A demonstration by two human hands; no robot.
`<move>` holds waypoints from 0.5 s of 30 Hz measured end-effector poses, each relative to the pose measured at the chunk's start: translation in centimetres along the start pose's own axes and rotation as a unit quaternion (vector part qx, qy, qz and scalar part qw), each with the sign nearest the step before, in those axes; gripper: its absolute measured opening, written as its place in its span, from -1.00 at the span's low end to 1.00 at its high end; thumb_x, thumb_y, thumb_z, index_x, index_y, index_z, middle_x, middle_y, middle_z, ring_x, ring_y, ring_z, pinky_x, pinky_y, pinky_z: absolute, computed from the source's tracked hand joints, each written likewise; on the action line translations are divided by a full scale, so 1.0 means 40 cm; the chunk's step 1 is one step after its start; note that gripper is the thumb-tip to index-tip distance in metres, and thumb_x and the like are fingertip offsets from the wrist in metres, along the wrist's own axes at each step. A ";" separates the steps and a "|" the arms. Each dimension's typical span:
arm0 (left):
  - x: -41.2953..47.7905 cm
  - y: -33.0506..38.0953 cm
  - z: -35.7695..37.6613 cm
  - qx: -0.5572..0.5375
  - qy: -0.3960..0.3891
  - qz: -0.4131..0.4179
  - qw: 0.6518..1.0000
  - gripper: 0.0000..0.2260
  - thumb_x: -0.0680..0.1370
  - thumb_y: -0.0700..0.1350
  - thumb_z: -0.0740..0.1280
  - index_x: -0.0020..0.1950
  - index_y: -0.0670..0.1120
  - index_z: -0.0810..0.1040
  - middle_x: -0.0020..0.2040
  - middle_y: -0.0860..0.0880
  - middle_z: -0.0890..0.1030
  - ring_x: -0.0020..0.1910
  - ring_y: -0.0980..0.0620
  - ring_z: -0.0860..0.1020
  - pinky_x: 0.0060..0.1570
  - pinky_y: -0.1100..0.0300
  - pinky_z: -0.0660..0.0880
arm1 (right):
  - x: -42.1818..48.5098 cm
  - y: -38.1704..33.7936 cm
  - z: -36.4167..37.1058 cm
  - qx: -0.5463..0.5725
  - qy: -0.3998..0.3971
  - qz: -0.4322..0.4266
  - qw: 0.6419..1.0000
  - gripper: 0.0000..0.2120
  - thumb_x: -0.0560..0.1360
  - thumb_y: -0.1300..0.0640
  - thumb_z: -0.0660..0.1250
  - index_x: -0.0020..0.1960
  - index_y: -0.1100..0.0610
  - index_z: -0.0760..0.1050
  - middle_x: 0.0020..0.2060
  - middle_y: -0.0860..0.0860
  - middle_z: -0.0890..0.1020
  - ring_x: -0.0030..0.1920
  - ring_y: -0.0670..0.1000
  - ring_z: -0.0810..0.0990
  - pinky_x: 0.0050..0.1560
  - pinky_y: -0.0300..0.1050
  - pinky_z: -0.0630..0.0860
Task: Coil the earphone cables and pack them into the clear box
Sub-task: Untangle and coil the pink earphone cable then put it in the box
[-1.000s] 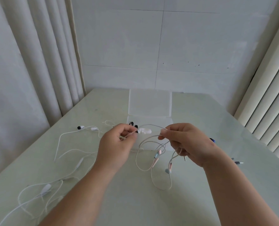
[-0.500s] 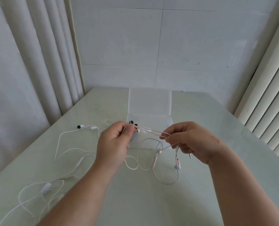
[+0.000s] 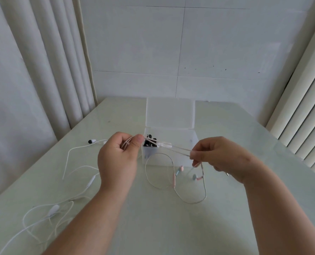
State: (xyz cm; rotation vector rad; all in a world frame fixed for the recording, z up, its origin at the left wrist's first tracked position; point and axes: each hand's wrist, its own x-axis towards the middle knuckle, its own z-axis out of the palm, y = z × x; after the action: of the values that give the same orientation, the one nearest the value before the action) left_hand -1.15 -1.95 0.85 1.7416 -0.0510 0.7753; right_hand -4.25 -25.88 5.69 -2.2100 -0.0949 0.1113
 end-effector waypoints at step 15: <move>-0.006 0.010 -0.001 0.080 0.029 0.058 0.995 -0.85 0.54 0.03 0.34 -0.16 0.00 0.55 -0.30 0.12 0.57 -0.27 0.04 0.53 -0.25 0.09 0.41 | 0.014 0.017 0.009 -0.126 0.071 0.012 0.989 -0.85 0.30 0.13 0.55 -0.31 -0.04 0.59 -0.45 -0.20 0.59 -0.42 -0.19 0.51 -0.37 -0.32 0.37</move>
State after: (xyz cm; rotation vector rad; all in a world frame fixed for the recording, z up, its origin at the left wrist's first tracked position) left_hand -1.50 -2.12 1.06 1.8786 -0.0531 0.9349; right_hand -3.70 -25.96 4.90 -2.4654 -0.0016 -0.0488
